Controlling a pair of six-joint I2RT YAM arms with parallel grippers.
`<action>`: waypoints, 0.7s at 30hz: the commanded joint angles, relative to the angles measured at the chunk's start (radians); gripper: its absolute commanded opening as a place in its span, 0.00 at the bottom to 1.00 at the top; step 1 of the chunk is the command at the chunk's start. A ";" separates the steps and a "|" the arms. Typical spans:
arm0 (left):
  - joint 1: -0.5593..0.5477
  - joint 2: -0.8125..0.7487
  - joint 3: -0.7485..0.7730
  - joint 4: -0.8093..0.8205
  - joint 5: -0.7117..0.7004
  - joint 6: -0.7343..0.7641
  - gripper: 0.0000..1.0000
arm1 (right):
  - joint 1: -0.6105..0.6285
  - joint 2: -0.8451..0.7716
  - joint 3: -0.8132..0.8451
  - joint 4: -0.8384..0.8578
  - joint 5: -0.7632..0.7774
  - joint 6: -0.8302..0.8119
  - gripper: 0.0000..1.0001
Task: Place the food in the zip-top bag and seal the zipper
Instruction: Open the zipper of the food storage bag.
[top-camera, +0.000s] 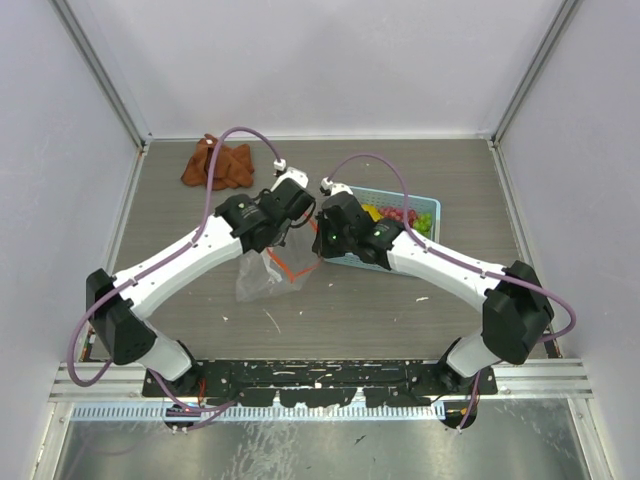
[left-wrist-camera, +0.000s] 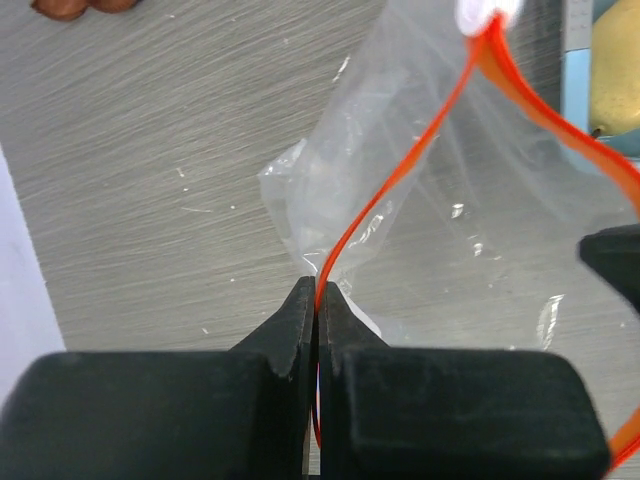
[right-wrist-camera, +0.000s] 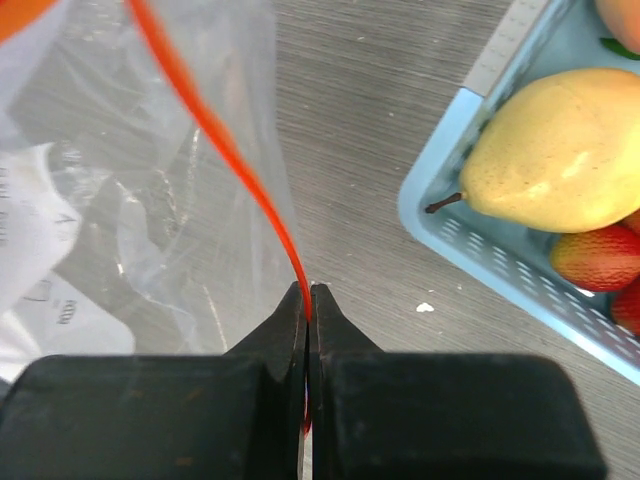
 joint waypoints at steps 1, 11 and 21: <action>0.032 -0.079 0.014 -0.005 -0.075 0.065 0.00 | -0.042 -0.006 -0.018 -0.001 0.053 -0.038 0.00; 0.056 -0.097 -0.068 0.076 -0.086 0.094 0.00 | -0.105 0.001 -0.044 0.036 0.026 -0.092 0.02; 0.057 -0.060 -0.079 0.066 -0.024 0.043 0.00 | -0.103 0.014 -0.022 0.178 -0.156 -0.128 0.28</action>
